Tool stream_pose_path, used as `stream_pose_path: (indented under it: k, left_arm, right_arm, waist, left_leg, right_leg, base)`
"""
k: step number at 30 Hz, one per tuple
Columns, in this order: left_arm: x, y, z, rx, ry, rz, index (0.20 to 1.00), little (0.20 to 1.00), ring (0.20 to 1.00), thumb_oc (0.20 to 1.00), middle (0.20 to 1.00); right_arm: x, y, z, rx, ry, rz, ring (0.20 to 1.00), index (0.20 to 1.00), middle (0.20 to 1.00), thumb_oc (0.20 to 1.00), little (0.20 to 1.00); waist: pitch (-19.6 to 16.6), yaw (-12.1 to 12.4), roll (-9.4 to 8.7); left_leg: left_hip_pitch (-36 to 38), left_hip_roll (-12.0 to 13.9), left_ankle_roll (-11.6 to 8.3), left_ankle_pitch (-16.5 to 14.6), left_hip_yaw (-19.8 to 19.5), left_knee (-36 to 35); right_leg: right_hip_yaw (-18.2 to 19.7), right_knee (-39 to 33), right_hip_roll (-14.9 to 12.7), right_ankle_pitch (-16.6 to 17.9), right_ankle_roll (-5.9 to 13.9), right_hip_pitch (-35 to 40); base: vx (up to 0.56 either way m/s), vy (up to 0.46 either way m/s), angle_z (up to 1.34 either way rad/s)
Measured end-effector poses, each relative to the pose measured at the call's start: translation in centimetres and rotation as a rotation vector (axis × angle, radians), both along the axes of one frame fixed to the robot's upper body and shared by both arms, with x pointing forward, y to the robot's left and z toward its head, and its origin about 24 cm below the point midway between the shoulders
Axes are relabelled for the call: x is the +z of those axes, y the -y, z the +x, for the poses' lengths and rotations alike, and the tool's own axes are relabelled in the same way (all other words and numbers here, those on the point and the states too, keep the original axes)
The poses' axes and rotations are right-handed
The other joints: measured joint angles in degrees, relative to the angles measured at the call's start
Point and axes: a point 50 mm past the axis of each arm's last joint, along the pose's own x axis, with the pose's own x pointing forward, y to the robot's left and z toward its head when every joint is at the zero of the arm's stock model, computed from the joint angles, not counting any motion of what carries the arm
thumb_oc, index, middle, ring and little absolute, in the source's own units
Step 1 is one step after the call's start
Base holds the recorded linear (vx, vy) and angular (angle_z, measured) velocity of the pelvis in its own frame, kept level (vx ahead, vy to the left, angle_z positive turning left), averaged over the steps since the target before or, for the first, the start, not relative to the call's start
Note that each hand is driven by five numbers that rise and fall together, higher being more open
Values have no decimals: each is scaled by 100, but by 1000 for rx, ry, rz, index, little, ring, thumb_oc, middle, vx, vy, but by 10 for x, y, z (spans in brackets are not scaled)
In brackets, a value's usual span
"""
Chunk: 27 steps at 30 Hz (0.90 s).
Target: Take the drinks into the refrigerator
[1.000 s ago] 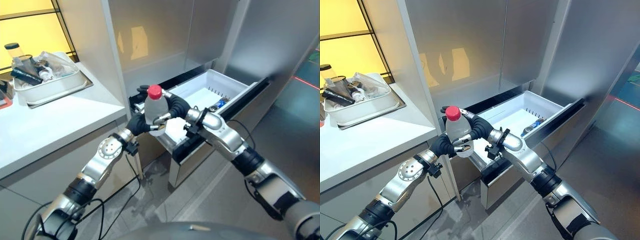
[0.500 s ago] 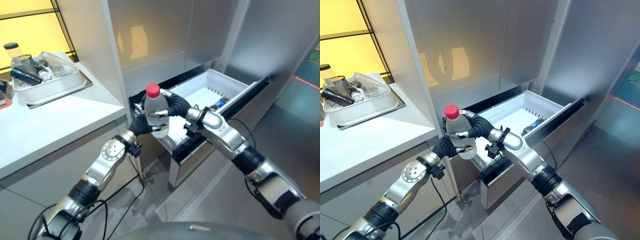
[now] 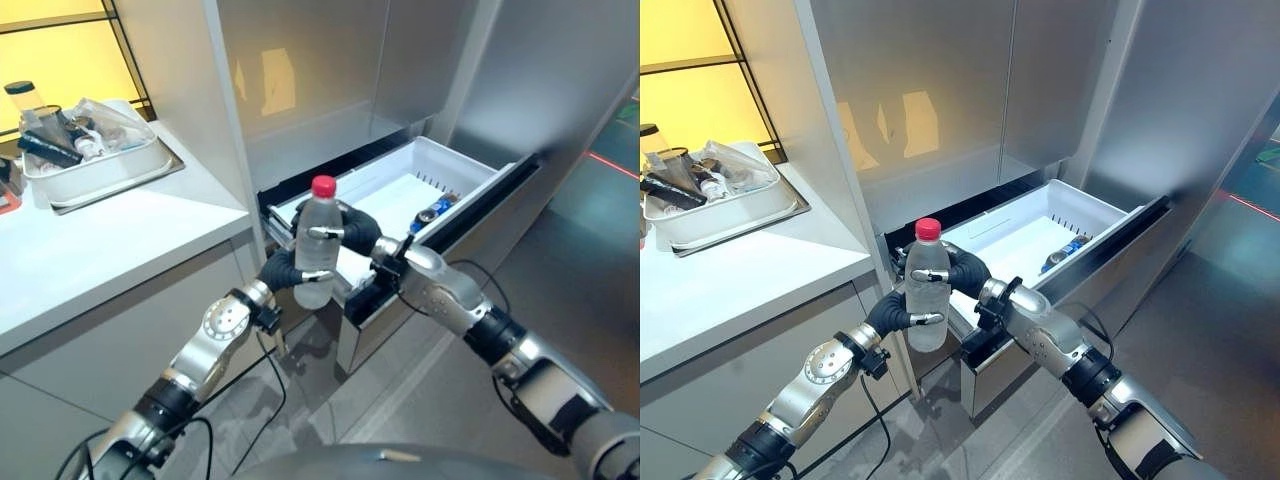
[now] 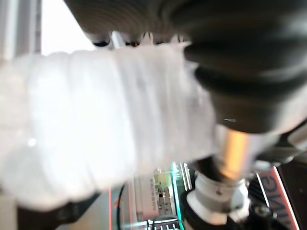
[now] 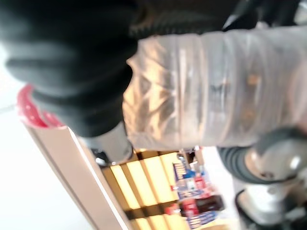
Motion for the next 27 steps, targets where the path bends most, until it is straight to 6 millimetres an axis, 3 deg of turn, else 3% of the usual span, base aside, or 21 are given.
stream_pose_path:
  k: [5, 12, 18, 25, 27]
  left_arm:
    - [-9, -2, -6, 1, -59, -18, 1000, 1000, 1000, 1000, 1000]
    - [-8, -4, -6, -6, -77, -15, 1000, 1000, 1000, 1000, 1000]
    - [-4, -7, -10, -9, -83, -35, 1000, 1000, 1000, 1000, 1000]
    - [6, -24, -18, 39, -54, -80, 1000, 1000, 1000, 1000, 1000]
    - [10, -31, -18, 64, -47, -115, 1000, 1000, 1000, 1000, 1000]
  right_arm:
    - [-13, -2, -7, -27, -78, 43, 200, 200, 200, 200, 200]
    - [-14, -2, -7, -34, -96, 49, 200, 200, 200, 200, 200]
    - [-11, -3, -7, -32, -108, 79, 200, 200, 200, 200, 200]
    - [-4, -8, -8, -26, -122, 142, 200, 200, 200, 200, 200]
    - [-1, -7, -6, -43, -115, 156, 200, 200, 200, 200, 200]
  waist:
    - [4, 2, 1]
    - [14, 3, 9]
    - [131, 7, 9]
    - [226, 1, 27]
    - [289, 95, 43]
  left_leg:
    - [-46, -2, 0, 1, -2, 0]
    - [-47, 1, 0, 0, -3, -1]
    - [-45, 3, 1, -1, -10, -1]
    - [-44, 5, 13, -8, -12, 0]
    - [-45, 10, 27, -17, -25, -1]
  right_leg:
    - [-1, 0, -1, 0, 1, -45]
    - [-5, 0, 1, -1, 2, -44]
    - [-13, 0, 3, -1, 1, -39]
    - [-20, -1, 3, -9, 3, -33]
    - [-36, -1, 5, -9, 1, -25]
  base:
    - [0, 0, 0]
    - [0, 0, 0]
    - [0, 0, 0]
    - [2, -1, 1]
    - [4, -3, 2]
